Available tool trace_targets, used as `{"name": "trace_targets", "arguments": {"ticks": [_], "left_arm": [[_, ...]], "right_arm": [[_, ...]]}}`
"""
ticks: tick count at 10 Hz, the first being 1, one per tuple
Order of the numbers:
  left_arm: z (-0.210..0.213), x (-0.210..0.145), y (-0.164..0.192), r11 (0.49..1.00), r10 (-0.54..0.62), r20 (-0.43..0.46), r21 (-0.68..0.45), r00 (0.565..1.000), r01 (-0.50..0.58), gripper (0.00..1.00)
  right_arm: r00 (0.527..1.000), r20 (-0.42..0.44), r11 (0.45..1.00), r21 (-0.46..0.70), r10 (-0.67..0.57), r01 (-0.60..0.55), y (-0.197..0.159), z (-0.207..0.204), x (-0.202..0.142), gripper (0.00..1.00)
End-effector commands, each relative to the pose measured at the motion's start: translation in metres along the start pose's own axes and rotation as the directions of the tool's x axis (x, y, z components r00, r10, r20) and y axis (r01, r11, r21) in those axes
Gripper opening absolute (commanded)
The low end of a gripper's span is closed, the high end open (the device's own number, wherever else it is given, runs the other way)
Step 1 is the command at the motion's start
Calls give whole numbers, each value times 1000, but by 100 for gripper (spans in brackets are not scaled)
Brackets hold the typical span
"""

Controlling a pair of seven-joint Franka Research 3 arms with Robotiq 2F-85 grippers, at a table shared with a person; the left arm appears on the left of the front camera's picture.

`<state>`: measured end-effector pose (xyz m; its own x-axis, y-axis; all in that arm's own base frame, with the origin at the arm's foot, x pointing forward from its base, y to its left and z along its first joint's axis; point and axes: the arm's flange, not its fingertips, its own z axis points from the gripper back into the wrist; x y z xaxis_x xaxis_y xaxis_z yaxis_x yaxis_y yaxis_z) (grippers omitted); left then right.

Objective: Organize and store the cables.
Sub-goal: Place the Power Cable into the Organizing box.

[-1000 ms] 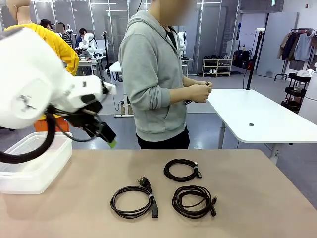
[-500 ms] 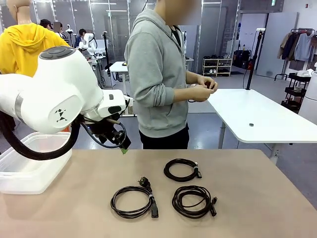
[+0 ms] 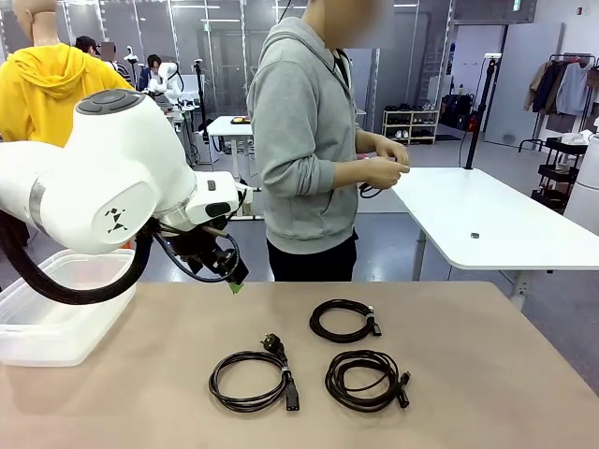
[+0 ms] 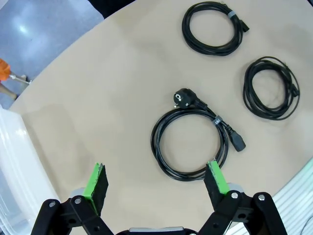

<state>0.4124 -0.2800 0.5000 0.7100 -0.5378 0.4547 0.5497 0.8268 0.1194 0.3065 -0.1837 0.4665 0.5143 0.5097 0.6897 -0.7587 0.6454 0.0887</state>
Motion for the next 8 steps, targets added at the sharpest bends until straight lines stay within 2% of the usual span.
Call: {"name": "trace_targets", "arguments": {"ticks": [1,2,3,4,5,8], "left_arm": [[-9,17,-17,992,105,-38,-74,994,-107,100],[-13,29,-42,984,130,-77,-116,989,-139,100],[-16,35,-59,970,221,-128,-75,967,-231,100],[-20,41,-68,950,291,-159,-72,944,-305,100],[-31,48,-77,927,363,-227,-11,904,-375,100],[-70,63,-87,865,479,-283,-6,831,-502,100]], "right_arm": [[1000,11,1000,6,16,-16,-1,0,0,100],[1000,11,1000,6,16,-16,-1,0,0,100],[1000,11,1000,6,16,-16,-1,0,0,100],[1000,11,1000,6,16,-16,-1,0,0,100],[1000,11,1000,6,16,-16,-1,0,0,100],[1000,11,1000,6,16,-16,-1,0,0,100]]}}
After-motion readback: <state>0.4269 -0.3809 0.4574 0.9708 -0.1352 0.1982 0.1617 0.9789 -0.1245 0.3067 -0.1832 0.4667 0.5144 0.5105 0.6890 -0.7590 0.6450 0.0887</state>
